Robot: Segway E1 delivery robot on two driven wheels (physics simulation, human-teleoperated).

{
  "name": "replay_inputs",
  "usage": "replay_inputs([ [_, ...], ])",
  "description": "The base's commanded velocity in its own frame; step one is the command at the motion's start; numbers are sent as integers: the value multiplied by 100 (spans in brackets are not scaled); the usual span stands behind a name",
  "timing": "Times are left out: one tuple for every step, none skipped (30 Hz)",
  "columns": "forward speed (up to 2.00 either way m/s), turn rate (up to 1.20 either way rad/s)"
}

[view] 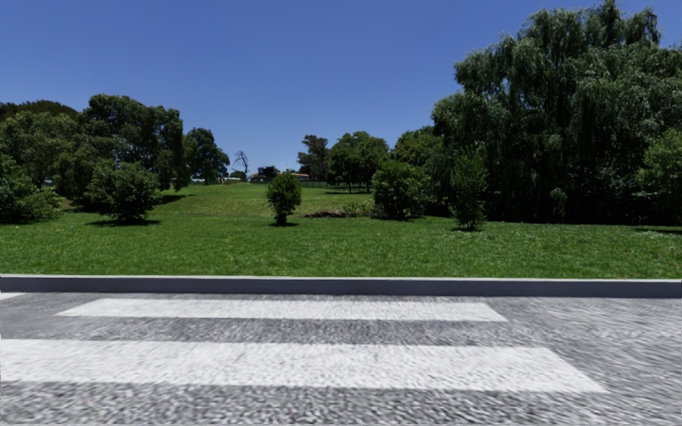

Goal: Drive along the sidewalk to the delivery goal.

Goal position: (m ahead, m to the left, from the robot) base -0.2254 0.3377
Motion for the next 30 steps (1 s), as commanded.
replay_inputs([
  [0,0],
  [0,0],
  [0,0],
  [0,0],
  [0,0],
  [0,0],
  [0,0],
  [0,0],
  [0,0],
  [0,0],
  [0,0],
  [0,0],
  [0,0],
  [0,0],
  [0,0],
  [0,0],
  [0,0],
  [0,0],
  [0,0],
  [0,0],
  [0,0],
  [0,0],
  [0,0],
  [0,0],
  [0,0],
  [0,0],
  [0,0],
  [0,0],
  [0,0],
  [0,0],
])
